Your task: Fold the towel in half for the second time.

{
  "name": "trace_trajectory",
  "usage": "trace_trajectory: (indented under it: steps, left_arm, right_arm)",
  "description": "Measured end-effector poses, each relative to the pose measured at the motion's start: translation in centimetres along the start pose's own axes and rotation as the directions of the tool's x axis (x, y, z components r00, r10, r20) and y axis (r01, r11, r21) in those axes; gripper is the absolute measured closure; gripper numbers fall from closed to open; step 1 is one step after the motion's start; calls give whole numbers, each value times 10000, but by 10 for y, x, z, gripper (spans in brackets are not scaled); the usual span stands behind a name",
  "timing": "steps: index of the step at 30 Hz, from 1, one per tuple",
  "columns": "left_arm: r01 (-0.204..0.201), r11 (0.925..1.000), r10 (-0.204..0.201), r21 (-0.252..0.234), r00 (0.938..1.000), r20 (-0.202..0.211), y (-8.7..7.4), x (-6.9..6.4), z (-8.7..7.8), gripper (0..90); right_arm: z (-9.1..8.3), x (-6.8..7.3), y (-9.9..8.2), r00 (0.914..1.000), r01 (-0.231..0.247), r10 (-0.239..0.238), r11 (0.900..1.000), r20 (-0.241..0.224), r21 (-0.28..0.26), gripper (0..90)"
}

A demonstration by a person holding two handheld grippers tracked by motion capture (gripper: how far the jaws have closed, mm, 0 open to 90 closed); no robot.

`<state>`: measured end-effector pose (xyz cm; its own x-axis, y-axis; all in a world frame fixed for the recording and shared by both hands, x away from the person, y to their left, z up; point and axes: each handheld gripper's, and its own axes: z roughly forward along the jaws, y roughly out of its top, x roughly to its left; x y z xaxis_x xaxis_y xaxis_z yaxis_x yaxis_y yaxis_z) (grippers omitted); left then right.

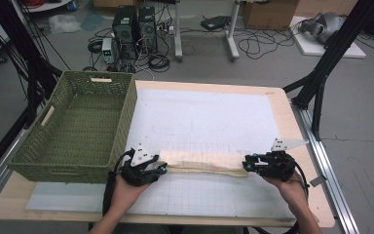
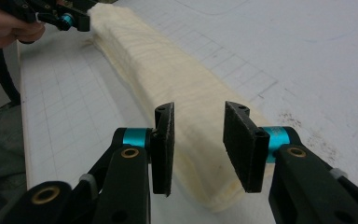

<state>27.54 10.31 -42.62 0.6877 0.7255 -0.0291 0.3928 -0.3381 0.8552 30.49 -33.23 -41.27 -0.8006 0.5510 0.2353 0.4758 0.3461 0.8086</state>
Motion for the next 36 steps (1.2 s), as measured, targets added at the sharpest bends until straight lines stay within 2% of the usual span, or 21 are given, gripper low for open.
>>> trace_trajectory:
  steps: [4, 8, 11, 16, 19, 21, 27, 30, 31, 34, 36]
  left_arm:
    - [-163, 9996, 163, -210, 9999, -3, 11, 0, 1, 561]
    - [-199, 9995, 202, -261, 9997, 108, 24, 2, 11, 610]
    - [-66, 9996, 73, -292, 9996, 263, 30, 2, 20, 656]
    - [168, 9994, -163, -300, 9997, 158, 34, 3, 27, 714]
    - [109, 9997, -105, -241, 9998, 146, 34, 2, 28, 742]
    - [201, 9989, -196, -435, 9997, 127, 35, 3, 25, 742]
    - [29, 9990, -27, -447, 10000, 45, 39, 5, 18, 732]
    - [248, 9979, -239, -606, 9996, 161, 41, 7, 15, 713]
    - [209, 9979, -198, -615, 9996, 183, 42, 7, 14, 705]
    - [7, 9992, 0, -405, 9999, 169, 43, 7, 15, 704]
    - [-125, 9999, 127, -67, 9996, 244, 41, 6, 19, 728]
  right_arm:
    - [11, 2, 3, 9999, 105, -106, 9997, 20, 232, 710]
    - [23, 1, 6, 9999, 117, -119, 9991, 60, 411, 744]
    - [30, 0, 7, 10000, 60, -60, 9985, -3, 542, 754]
    - [40, 1, 2, 9999, 126, -115, 9958, -124, 910, 762]
    - [43, 0, -1, 9997, 192, -177, 9939, -151, 1087, 770]
    - [43, 0, -2, 9998, 190, -180, 9934, -101, 1130, 770]
    - [44, -1, -7, 9998, 211, -204, 9901, -62, 1391, 770]
    - [44, 0, -8, 9999, 166, -159, 9900, -58, 1399, 770]
    - [44, 0, -8, 9999, 160, -157, 9900, -33, 1404, 770]
    - [44, 0, -9, 9997, 237, -237, 9904, -20, 1361, 769]
    - [44, 1, -8, 9997, 246, -248, 9907, -2, 1335, 769]
